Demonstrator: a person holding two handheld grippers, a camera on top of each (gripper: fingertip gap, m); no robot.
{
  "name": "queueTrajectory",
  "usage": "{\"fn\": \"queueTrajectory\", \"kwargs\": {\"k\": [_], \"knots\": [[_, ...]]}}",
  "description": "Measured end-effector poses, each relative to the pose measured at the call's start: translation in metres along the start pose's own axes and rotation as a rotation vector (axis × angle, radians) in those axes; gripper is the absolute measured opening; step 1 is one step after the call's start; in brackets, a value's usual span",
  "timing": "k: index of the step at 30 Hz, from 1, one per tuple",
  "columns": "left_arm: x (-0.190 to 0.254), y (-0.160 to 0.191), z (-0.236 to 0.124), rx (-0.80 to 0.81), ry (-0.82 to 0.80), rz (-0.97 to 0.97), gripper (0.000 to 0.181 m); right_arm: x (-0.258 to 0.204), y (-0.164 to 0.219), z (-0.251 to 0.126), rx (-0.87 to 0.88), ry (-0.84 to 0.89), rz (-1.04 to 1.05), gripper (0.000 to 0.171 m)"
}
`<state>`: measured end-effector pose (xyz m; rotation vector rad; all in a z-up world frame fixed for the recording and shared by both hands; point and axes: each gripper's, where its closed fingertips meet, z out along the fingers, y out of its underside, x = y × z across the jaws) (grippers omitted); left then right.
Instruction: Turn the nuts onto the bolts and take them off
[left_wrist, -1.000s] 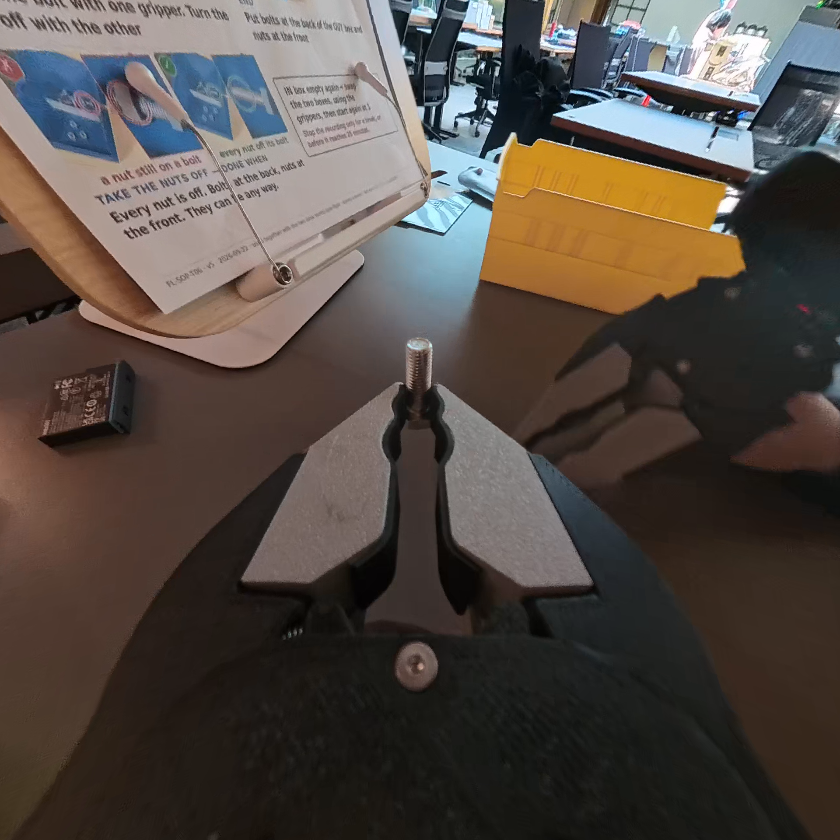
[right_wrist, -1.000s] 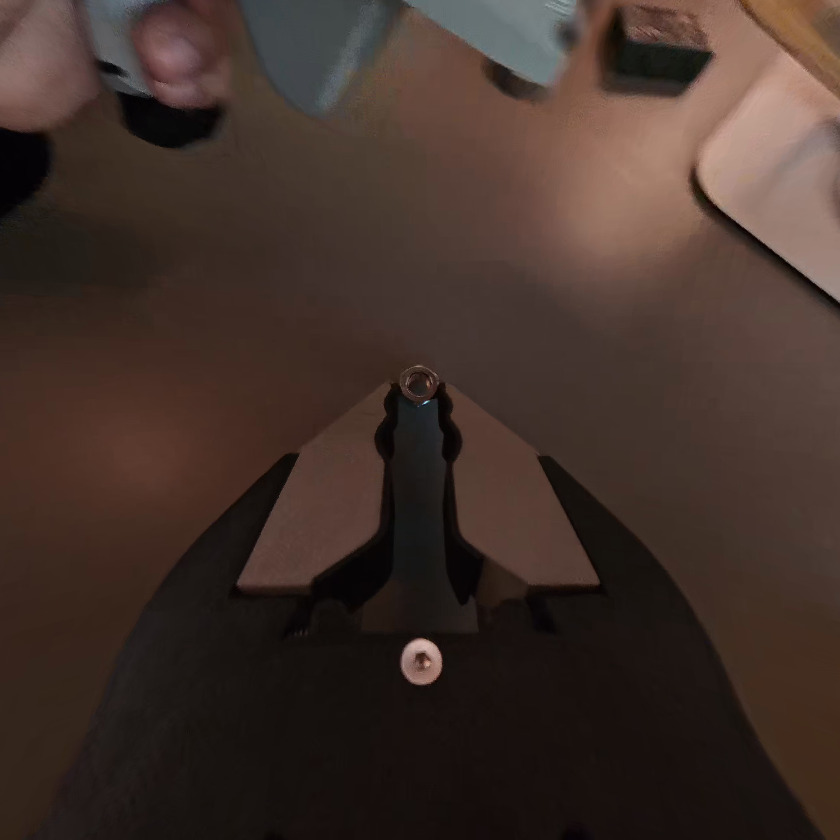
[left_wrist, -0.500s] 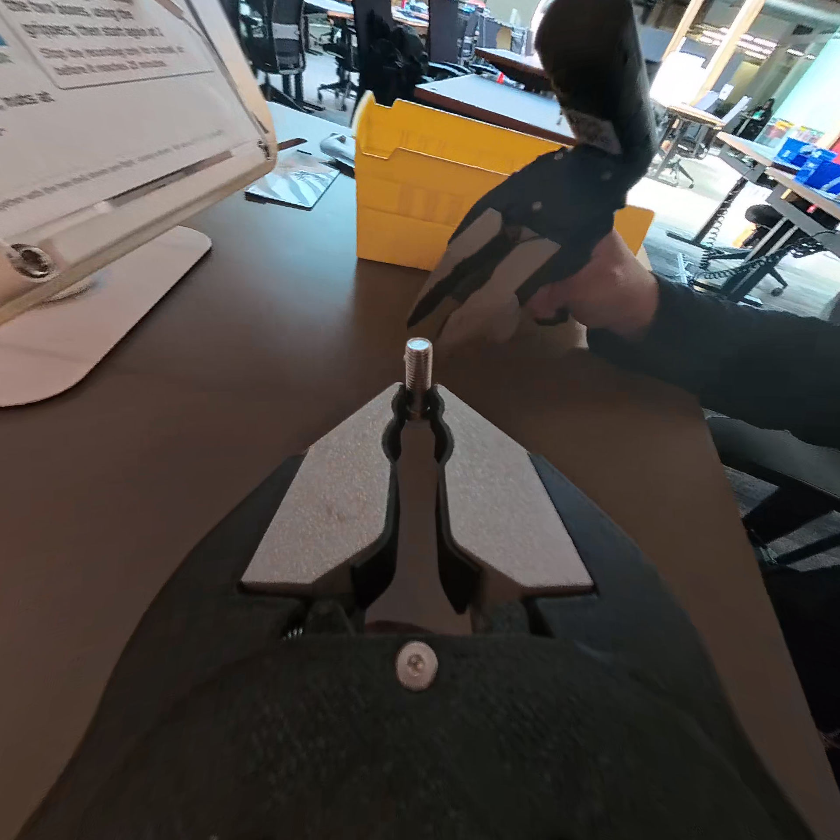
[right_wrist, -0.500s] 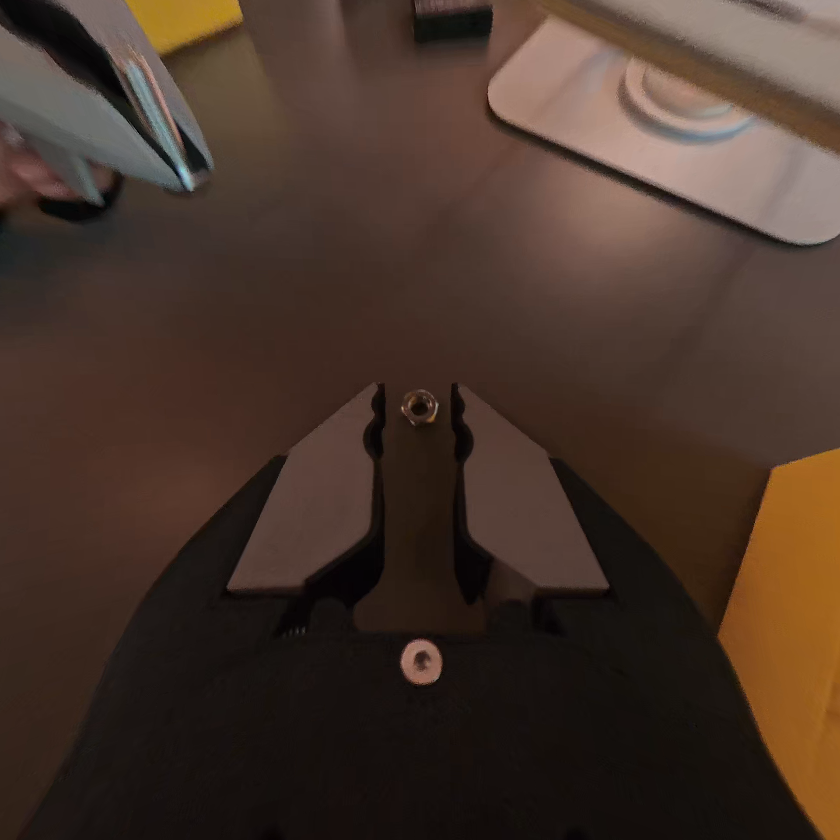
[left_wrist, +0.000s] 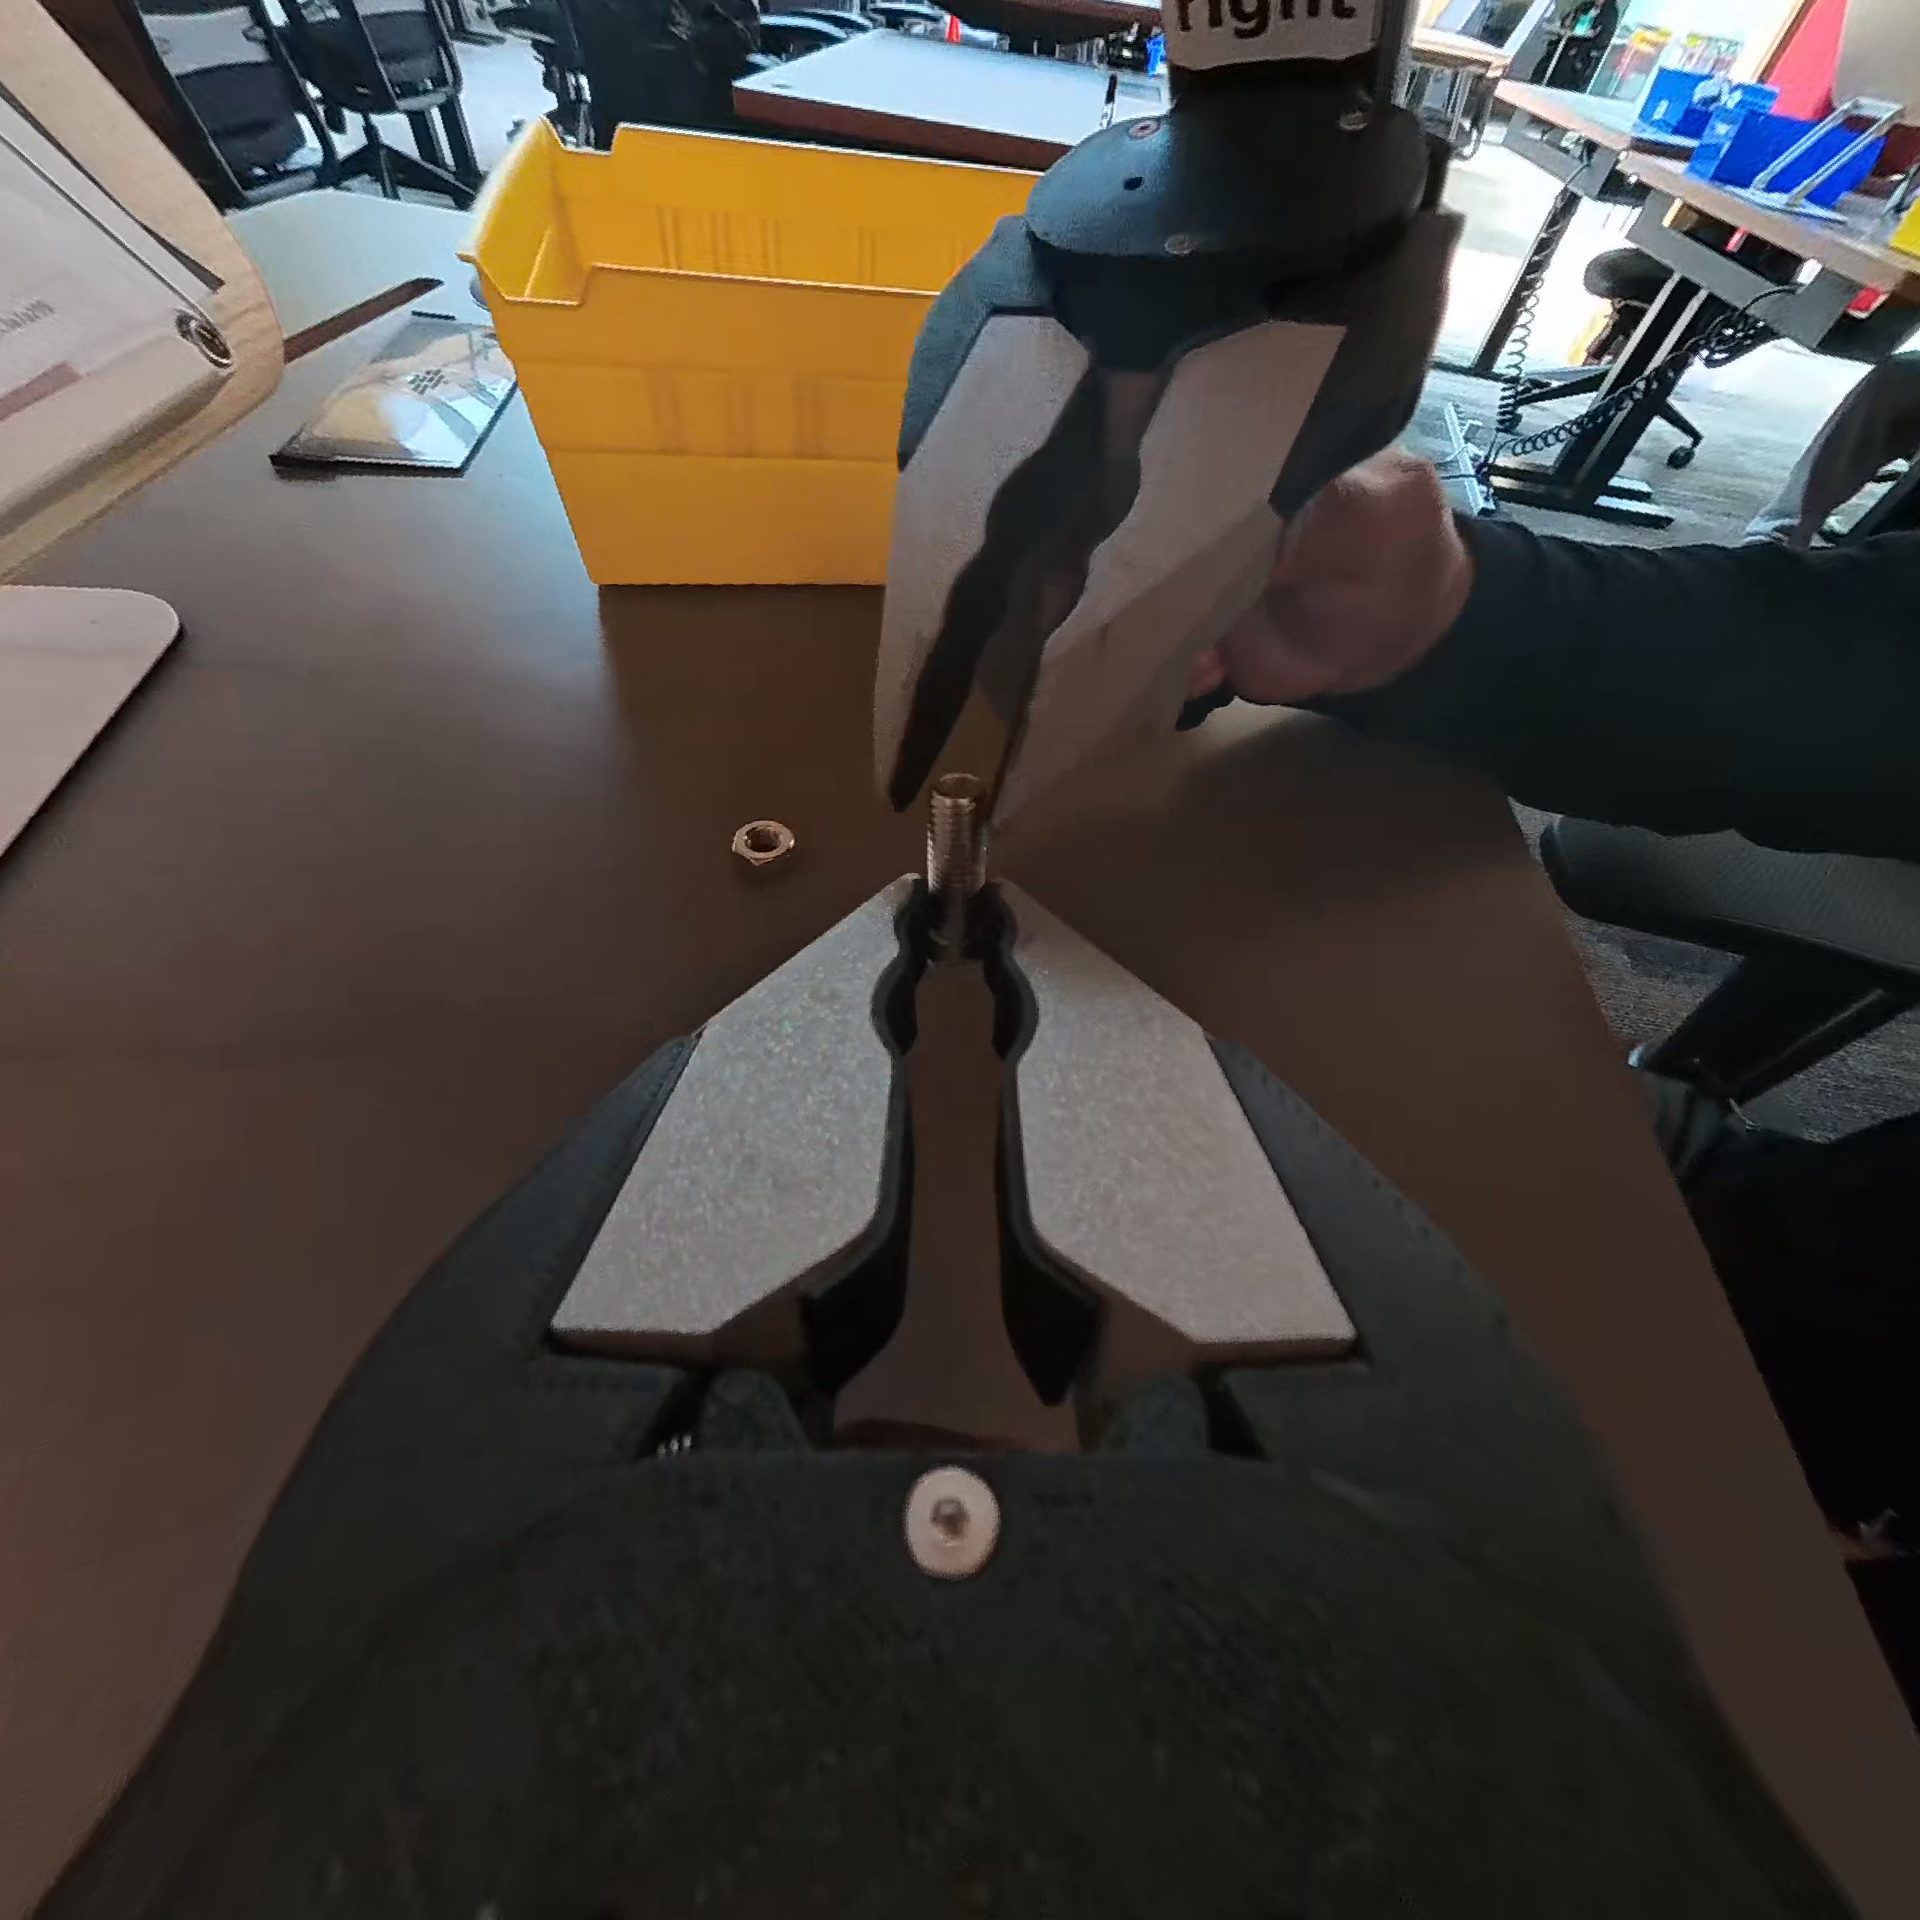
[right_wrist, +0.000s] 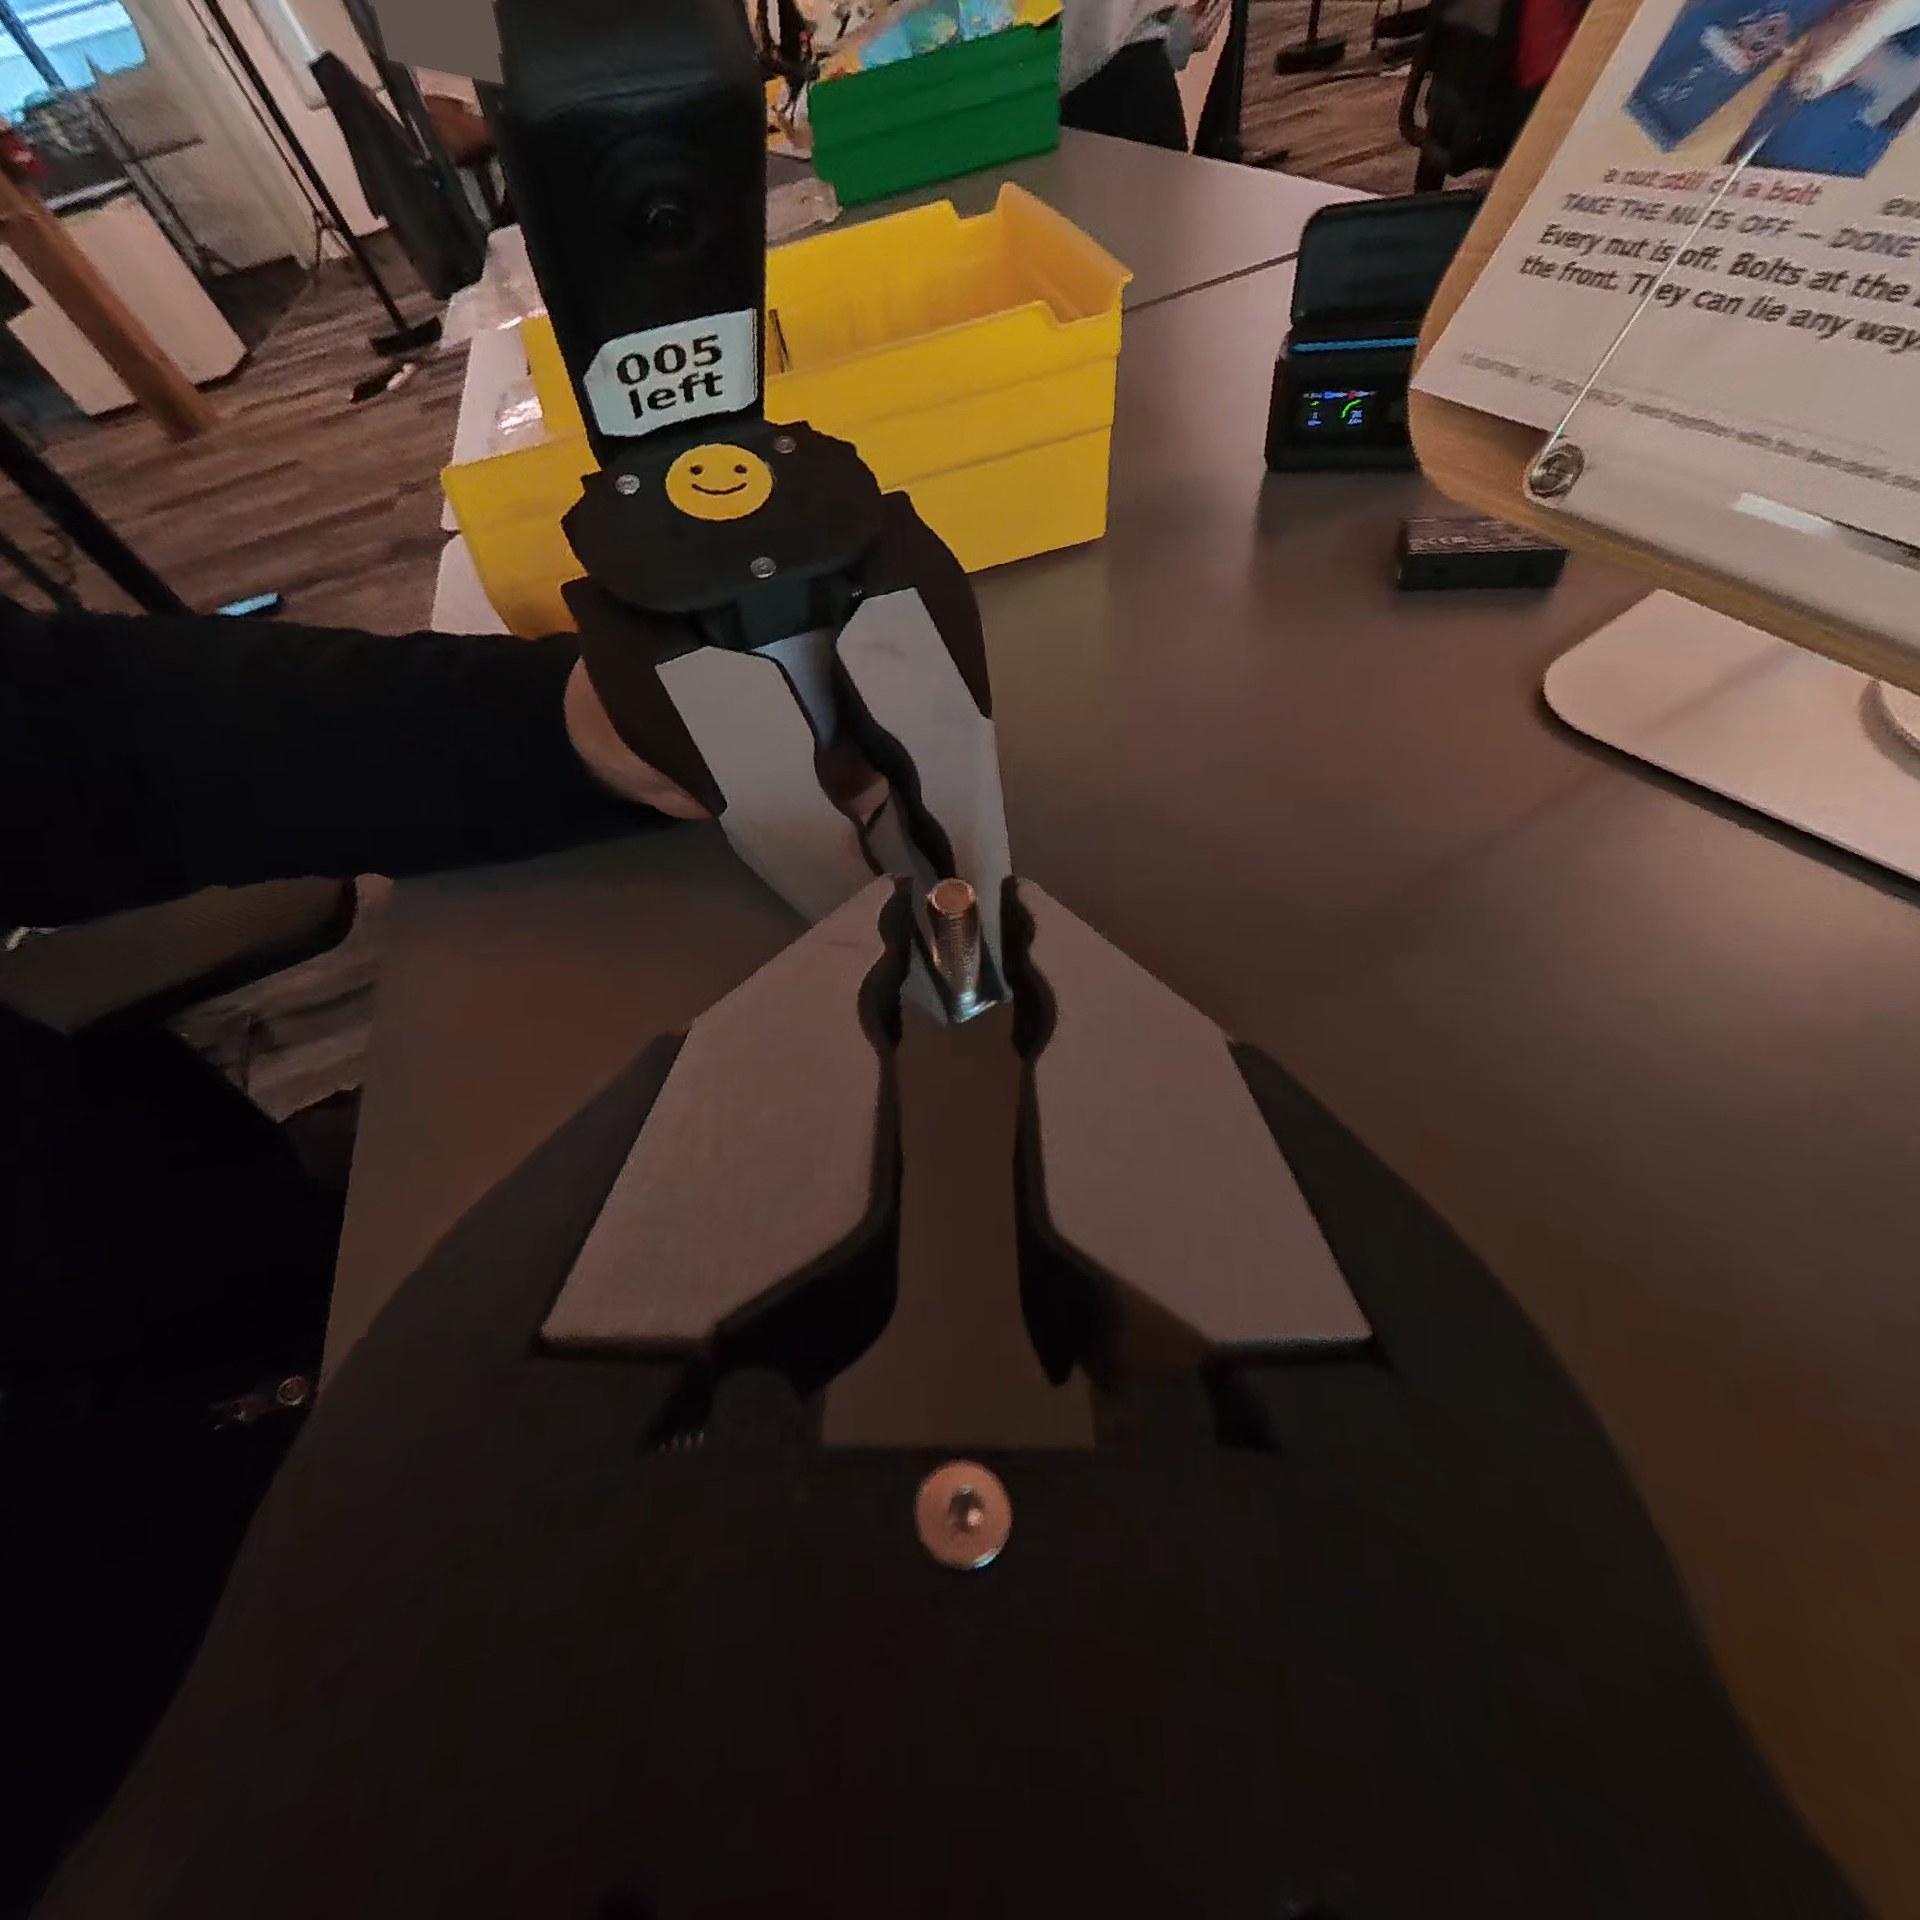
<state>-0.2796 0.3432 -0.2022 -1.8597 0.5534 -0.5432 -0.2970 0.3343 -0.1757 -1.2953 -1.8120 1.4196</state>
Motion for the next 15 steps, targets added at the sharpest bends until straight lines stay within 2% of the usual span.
{"fn": "queueTrajectory", "kwargs": {"k": [2,15], "knots": [[-0.003,0.001,-0.002,-0.001,-0.010,-0.013,0.008,0.002,0.000,0.003,-0.007,0.019,-0.008,0.006],[-0.010,0.013,-0.001,-0.068,-0.028,-0.047,0.008,0.006,0.009,0.015,-0.047,0.045,-0.027,0.006]]}}
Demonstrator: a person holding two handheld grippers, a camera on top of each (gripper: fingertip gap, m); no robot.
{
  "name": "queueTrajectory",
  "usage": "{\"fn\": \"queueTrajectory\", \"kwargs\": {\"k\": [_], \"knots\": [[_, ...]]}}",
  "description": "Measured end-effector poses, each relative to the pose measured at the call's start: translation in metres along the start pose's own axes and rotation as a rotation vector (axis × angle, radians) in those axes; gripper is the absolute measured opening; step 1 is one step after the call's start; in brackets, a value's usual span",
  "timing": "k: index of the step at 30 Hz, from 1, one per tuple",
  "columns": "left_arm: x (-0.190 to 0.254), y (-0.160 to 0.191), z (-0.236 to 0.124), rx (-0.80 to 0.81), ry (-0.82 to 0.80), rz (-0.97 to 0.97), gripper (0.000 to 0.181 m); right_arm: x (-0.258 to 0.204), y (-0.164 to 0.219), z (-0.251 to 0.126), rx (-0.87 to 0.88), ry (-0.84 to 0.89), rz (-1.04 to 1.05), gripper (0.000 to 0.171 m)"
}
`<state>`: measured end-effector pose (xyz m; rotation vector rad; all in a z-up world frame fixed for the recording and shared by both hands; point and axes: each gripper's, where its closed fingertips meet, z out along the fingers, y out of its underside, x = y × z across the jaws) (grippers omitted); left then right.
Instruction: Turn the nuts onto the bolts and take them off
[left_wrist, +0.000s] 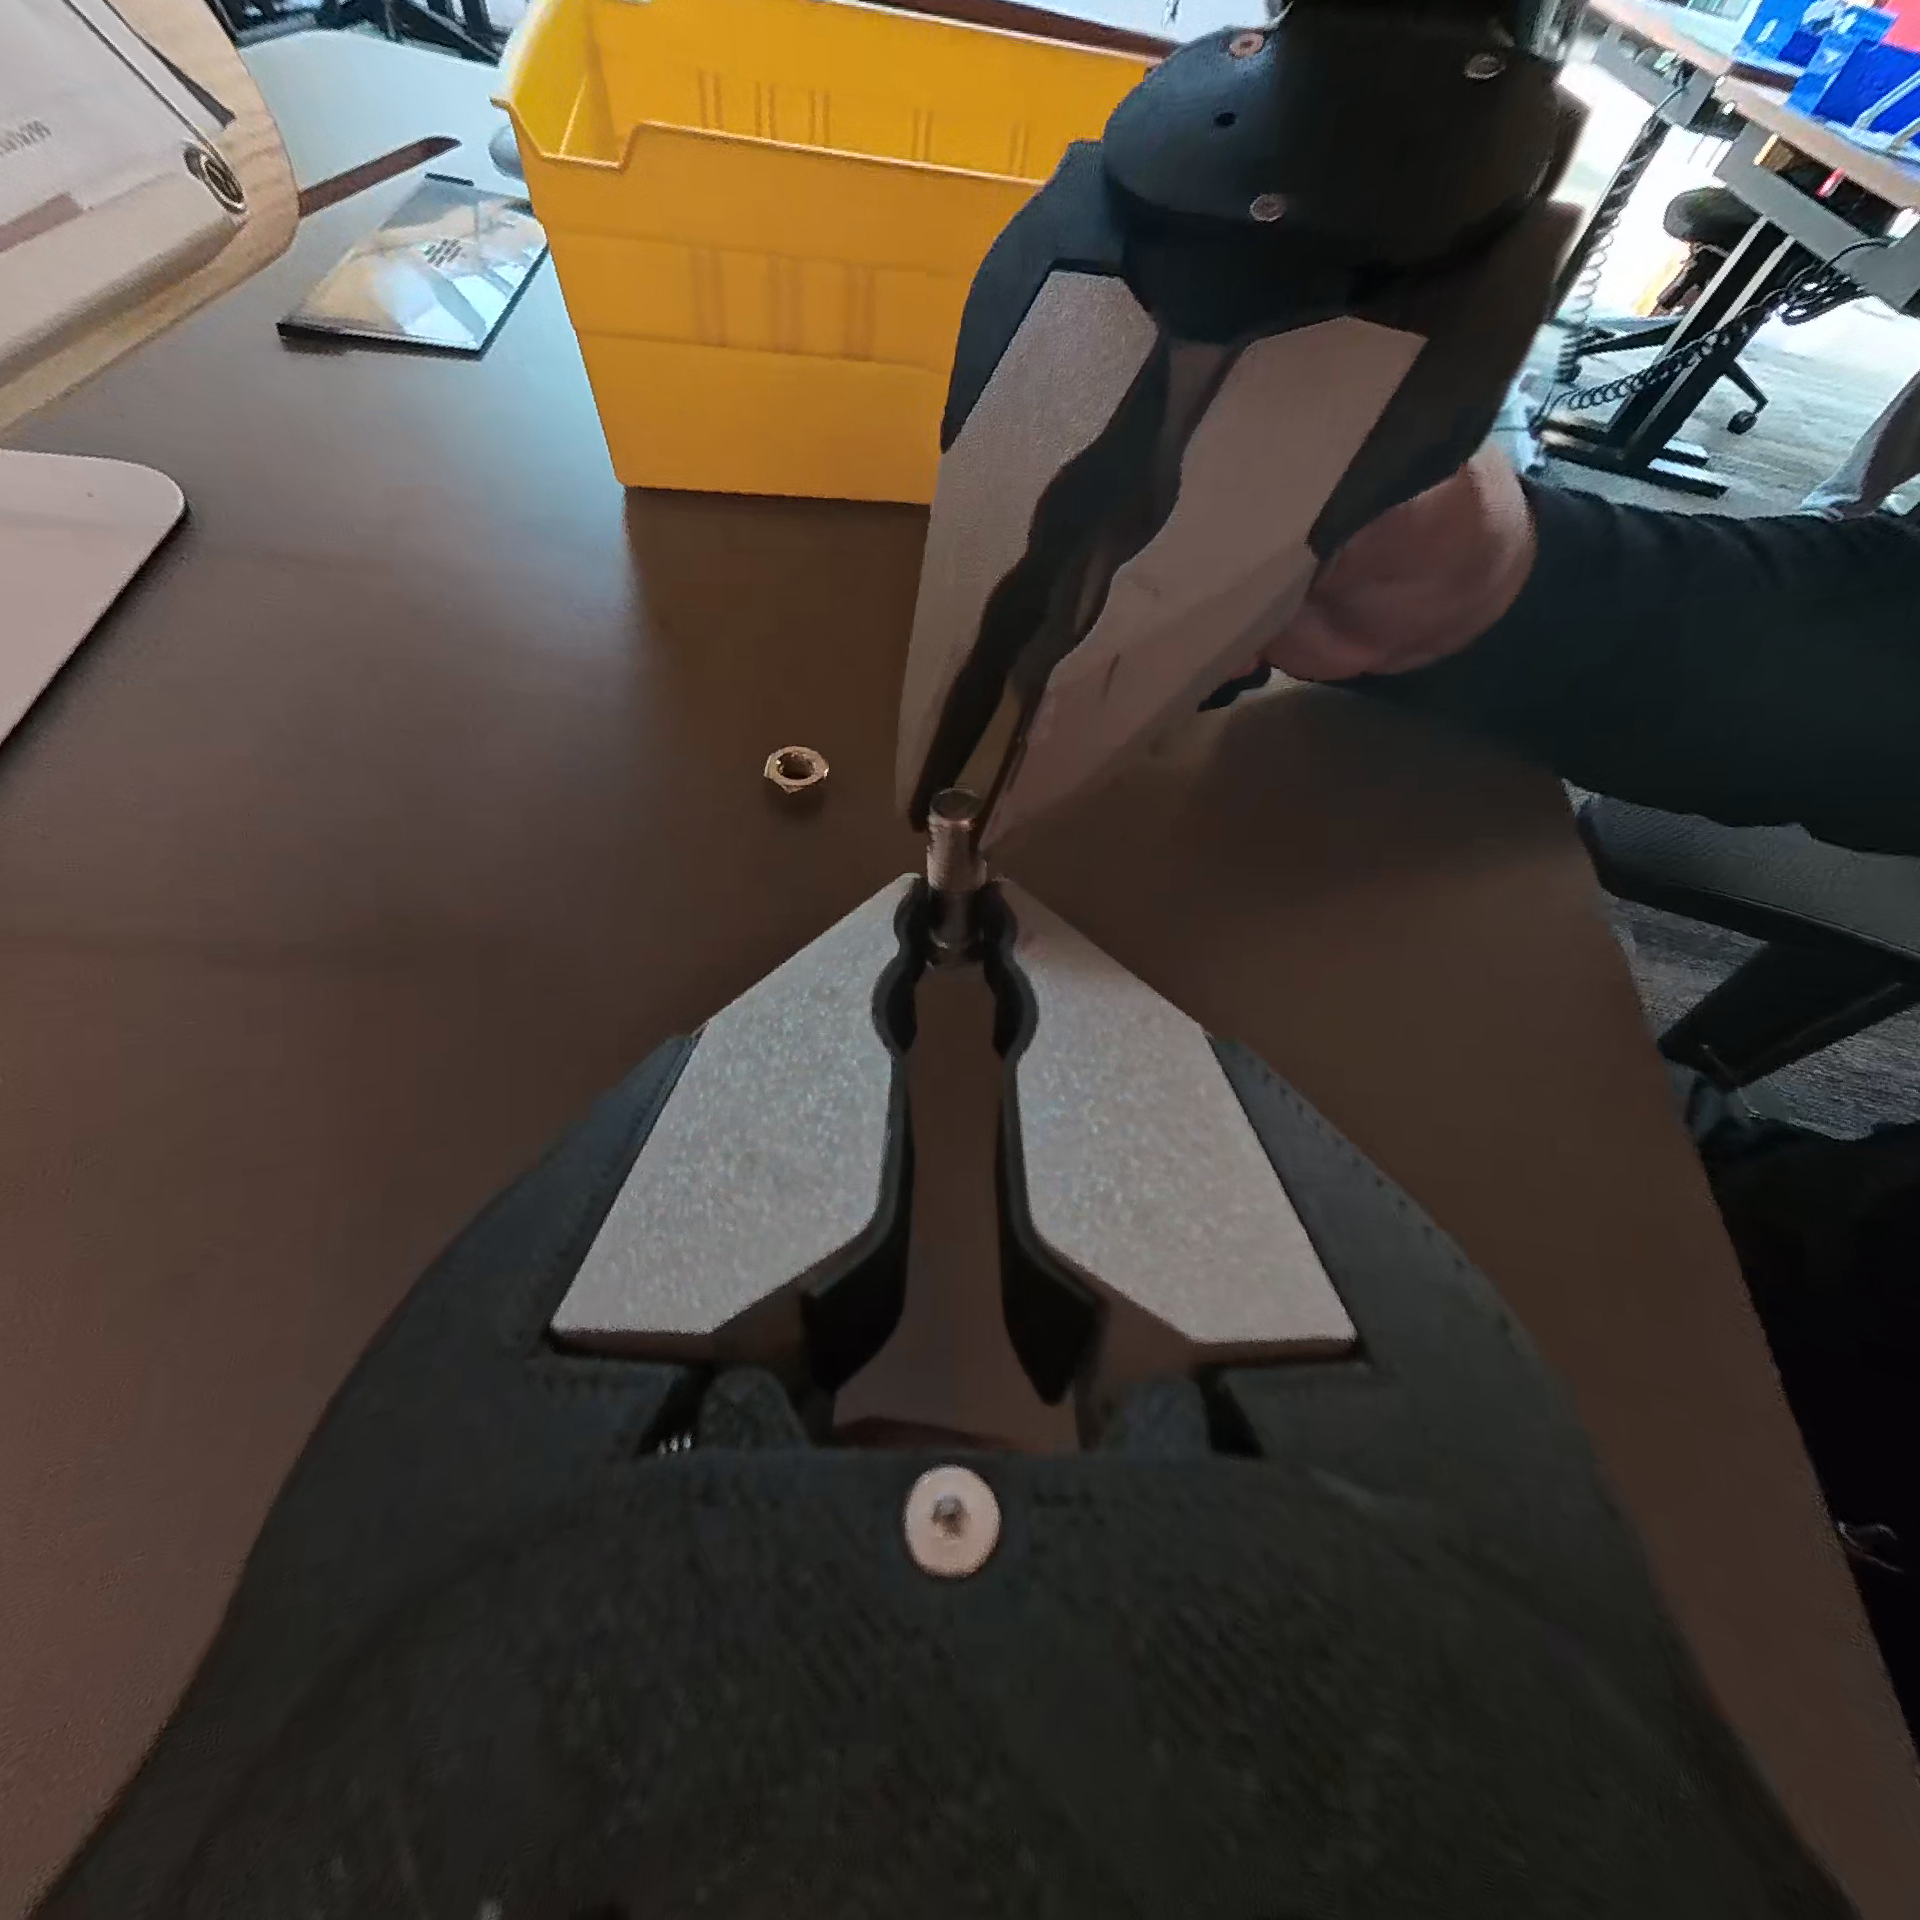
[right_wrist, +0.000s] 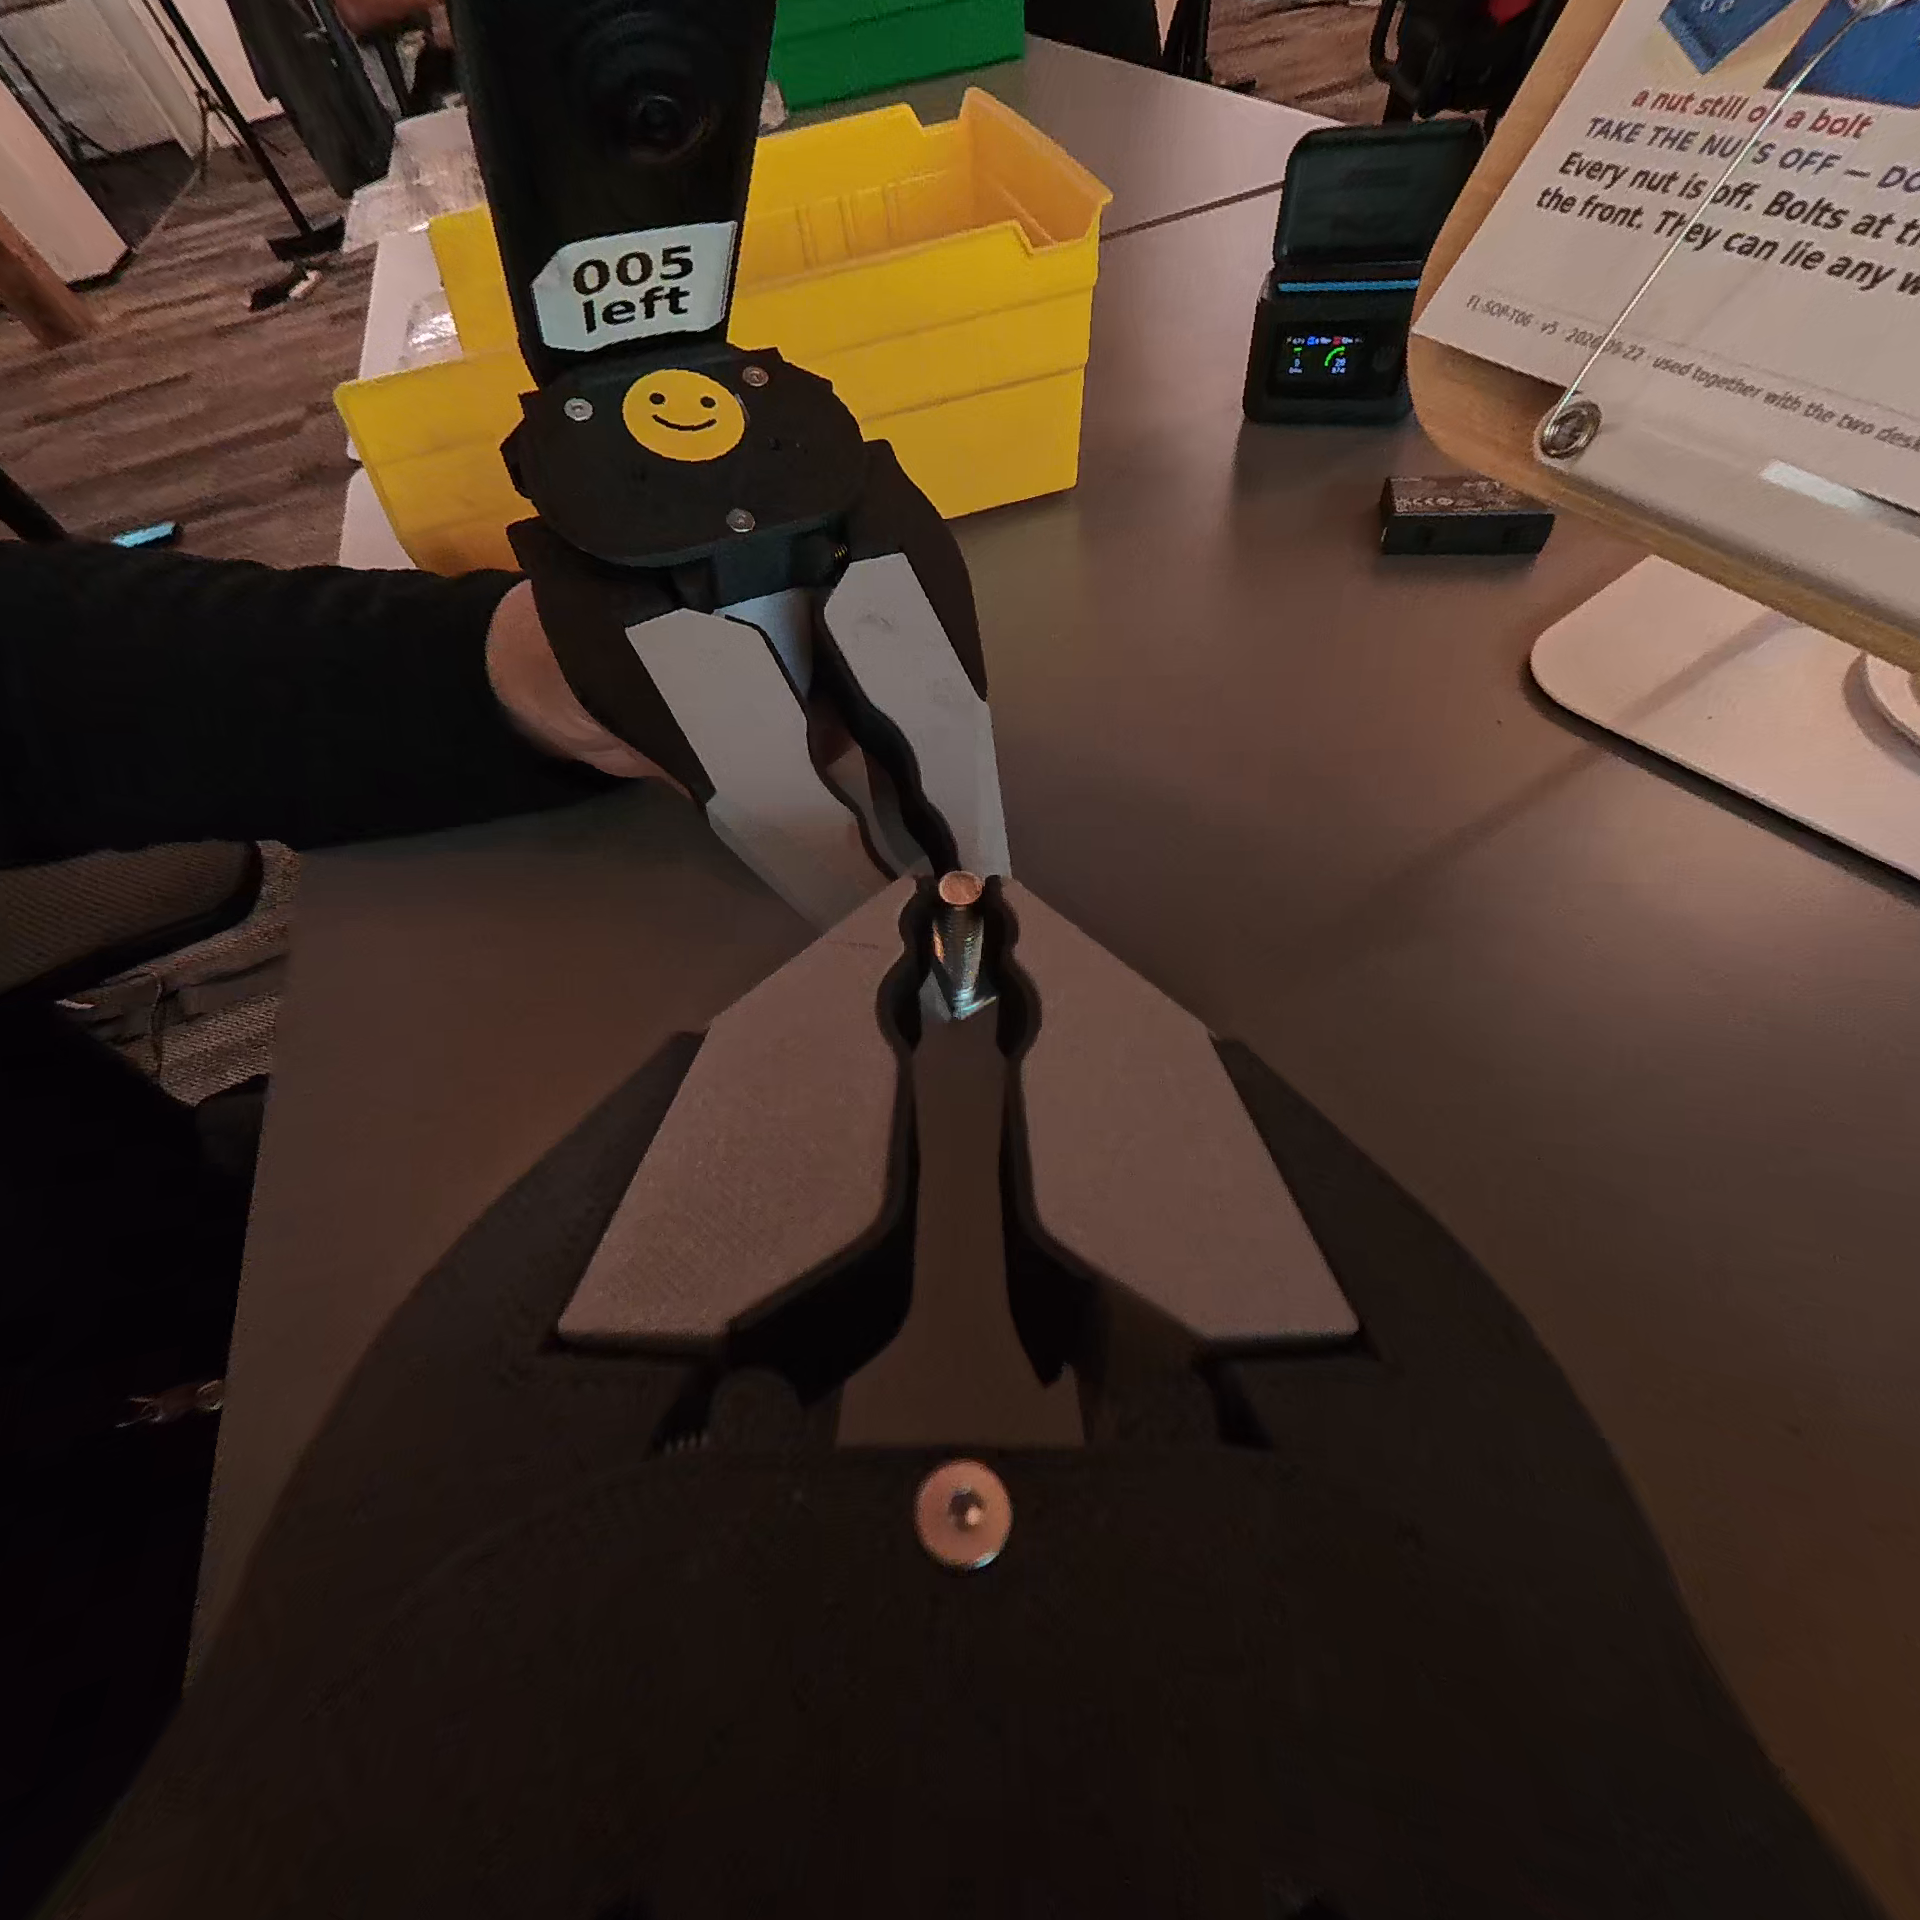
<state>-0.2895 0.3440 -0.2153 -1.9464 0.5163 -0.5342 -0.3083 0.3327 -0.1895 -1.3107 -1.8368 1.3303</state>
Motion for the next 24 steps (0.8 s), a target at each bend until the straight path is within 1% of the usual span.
{"fn": "queueTrajectory", "kwargs": {"k": [6,9,11,15,17,20,24], "knots": [[-0.002,0.004,0.003,-0.030,-0.018,-0.002,0.008,0.002,0.004,0.005,-0.007,0.020,-0.005,0.006],[-0.004,0.000,0.002,-0.008,-0.020,-0.002,0.008,0.004,0.001,0.000,0.007,0.036,-0.021,0.006],[-0.008,0.002,0.000,-0.011,-0.022,-0.022,0.008,0.015,-0.001,-0.009,0.019,0.076,-0.012,0.013],[-0.016,0.001,-0.006,0.009,-0.043,-0.040,0.008,0.054,0.026,-0.035,-0.076,0.193,0.016,0.018],[-0.018,0.001,-0.008,0.010,-0.054,-0.045,0.008,0.068,0.043,-0.042,-0.124,0.227,0.043,0.022],[-0.018,0.001,-0.008,0.011,-0.053,-0.047,0.008,0.073,0.065,-0.041,-0.215,0.216,0.067,0.025],[-0.019,0.002,-0.007,0.004,-0.061,-0.048,0.008,0.082,0.076,-0.036,-0.289,0.271,-0.006,0.024]]}}
